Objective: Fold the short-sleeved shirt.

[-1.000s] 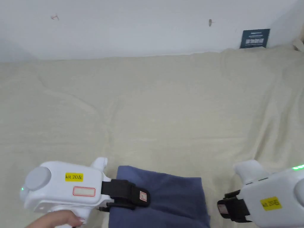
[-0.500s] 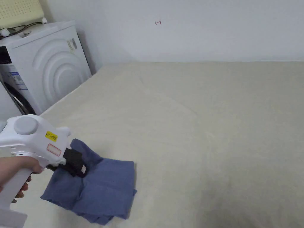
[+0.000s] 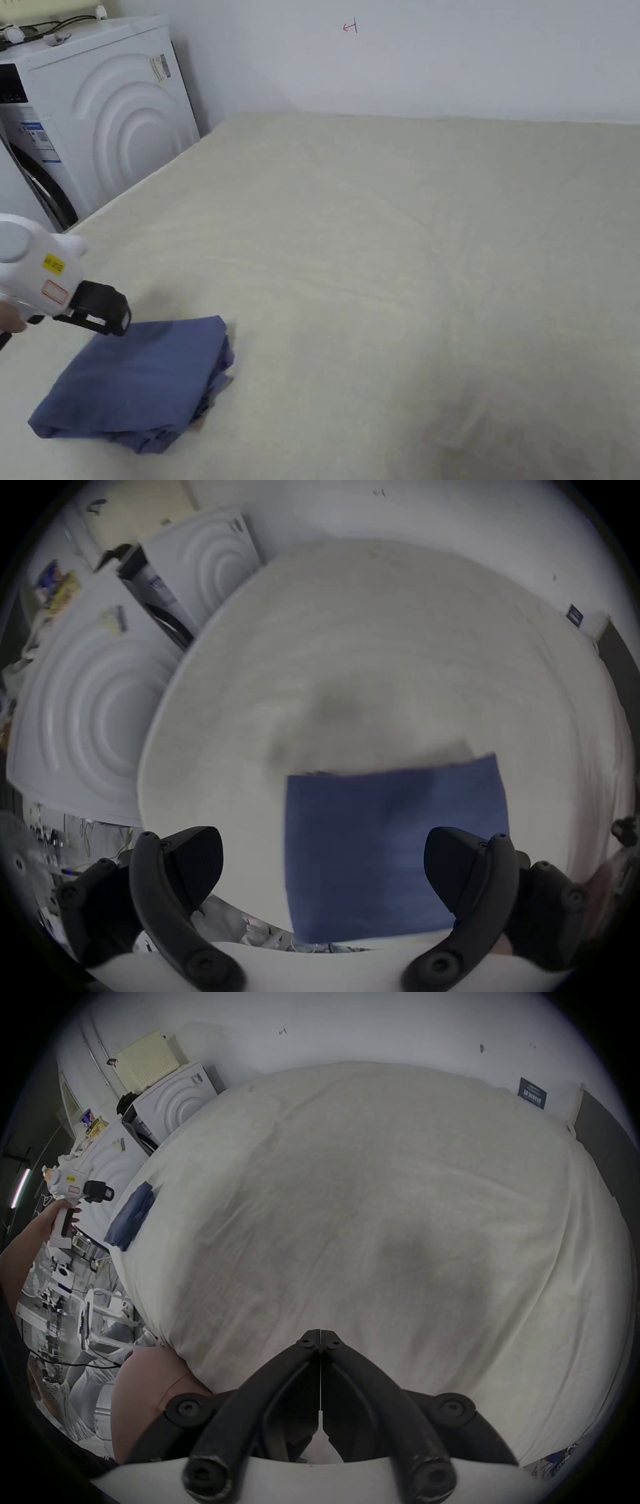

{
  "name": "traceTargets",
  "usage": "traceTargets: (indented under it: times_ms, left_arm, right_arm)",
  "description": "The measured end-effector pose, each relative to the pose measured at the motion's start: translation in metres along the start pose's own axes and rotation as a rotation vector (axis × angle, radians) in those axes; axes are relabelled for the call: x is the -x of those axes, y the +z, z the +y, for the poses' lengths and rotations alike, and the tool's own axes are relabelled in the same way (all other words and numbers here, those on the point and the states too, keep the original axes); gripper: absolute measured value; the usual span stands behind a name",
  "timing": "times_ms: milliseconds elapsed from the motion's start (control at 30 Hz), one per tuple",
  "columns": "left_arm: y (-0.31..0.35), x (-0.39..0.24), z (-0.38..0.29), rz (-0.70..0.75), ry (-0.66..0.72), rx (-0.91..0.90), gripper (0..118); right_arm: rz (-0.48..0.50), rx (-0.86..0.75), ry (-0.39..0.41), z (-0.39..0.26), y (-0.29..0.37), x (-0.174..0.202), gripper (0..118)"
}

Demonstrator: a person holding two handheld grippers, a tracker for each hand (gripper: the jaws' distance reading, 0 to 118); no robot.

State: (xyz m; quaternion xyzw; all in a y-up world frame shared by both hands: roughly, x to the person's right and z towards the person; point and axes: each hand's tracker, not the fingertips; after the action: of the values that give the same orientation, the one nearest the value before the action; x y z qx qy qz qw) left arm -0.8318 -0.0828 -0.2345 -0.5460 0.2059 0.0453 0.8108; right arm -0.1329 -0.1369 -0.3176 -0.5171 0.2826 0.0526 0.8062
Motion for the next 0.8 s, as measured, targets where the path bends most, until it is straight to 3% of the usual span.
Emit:
traceTargets:
  times_ms: [100,233,267,333,367,433,533,667,733,800]
  left_arm:
    - [0.021,0.011,-0.003,0.004,0.1,-0.104,116]
    - [0.033,-0.006,-0.019,-0.151,0.225,-0.165,113]
    - [0.031,-0.016,-0.024,-0.211,0.24,-0.114,100]
    - [0.027,-0.052,-0.035,-0.281,0.227,-0.094,20]
    - [0.03,-0.076,-0.043,-0.297,0.181,-0.119,0]
    - [0.028,-0.122,-0.06,-0.358,0.151,-0.195,0]
    - [0.043,-0.202,-0.091,-0.598,0.109,-0.22,0]
    - [0.09,-0.308,-0.12,-0.736,0.079,-0.315,0]
    - [0.13,-0.347,-0.133,-0.798,0.094,-0.505,0]
    - [0.169,-0.365,-0.153,-0.757,0.13,-0.757,0]
  right_arm:
    - [-0.011,-0.029,-0.016,-0.001,0.011,-0.01,0]
    - [-0.023,-0.088,-0.056,-0.006,0.032,-0.024,0]
    - [-0.027,-0.099,-0.059,-0.007,0.038,-0.026,0]
    - [-0.039,-0.12,-0.068,-0.012,0.05,-0.033,0]
    - [-0.045,-0.129,-0.069,-0.015,0.057,-0.036,0]
    - [-0.064,-0.153,-0.073,-0.022,0.07,-0.038,0]
    - [-0.077,-0.181,-0.074,-0.035,0.085,-0.048,0]
    - [-0.07,-0.216,-0.118,-0.05,0.108,-0.053,0]
    - [-0.098,-0.333,-0.146,-0.06,0.128,-0.048,0]
    - [-0.085,-0.494,-0.085,-0.069,0.155,-0.033,0]
